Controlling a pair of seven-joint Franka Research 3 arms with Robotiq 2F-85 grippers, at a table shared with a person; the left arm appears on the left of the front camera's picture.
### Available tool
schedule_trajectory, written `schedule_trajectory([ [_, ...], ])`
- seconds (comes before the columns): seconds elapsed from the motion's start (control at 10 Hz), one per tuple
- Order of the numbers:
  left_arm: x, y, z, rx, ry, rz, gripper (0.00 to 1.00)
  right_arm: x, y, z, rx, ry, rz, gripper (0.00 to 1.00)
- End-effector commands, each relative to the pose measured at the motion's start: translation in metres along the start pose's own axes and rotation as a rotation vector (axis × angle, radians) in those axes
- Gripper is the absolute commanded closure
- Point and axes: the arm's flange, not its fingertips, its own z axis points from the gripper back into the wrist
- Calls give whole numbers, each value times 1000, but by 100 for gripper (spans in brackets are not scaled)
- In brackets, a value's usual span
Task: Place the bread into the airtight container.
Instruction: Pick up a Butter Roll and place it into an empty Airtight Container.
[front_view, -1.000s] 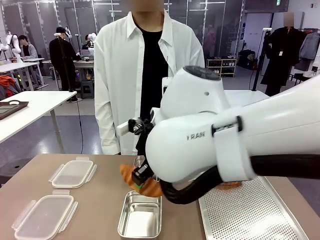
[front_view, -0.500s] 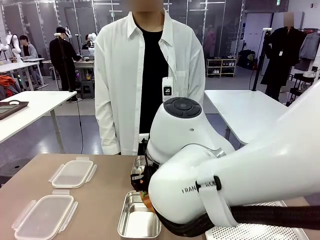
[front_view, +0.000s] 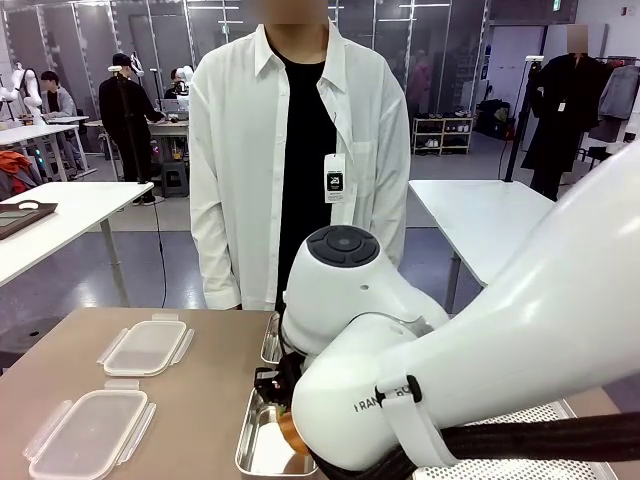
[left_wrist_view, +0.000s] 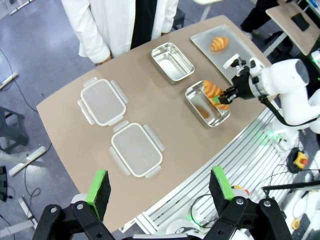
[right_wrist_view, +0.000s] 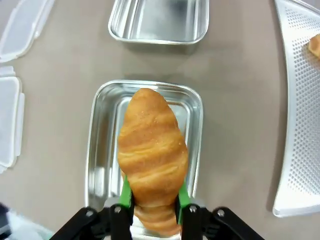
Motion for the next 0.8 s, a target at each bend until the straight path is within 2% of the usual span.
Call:
schedule_trajectory([
  [0.0, 2, 0, 2, 1, 4, -17, 0, 1, 20, -32, -6, -4, -37, 60],
  [0.1, 2, 0, 2, 1, 4, -17, 0, 3, 22, -35, 1, -17, -32, 60],
  [0.4, 2, 0, 2, 1, 4, -17, 0, 4, 24, -33, -2, -9, -16, 1],
  [0.7, 2, 0, 2, 1, 4, -17, 0, 8, 24, -30, -2, -1, -10, 0],
])
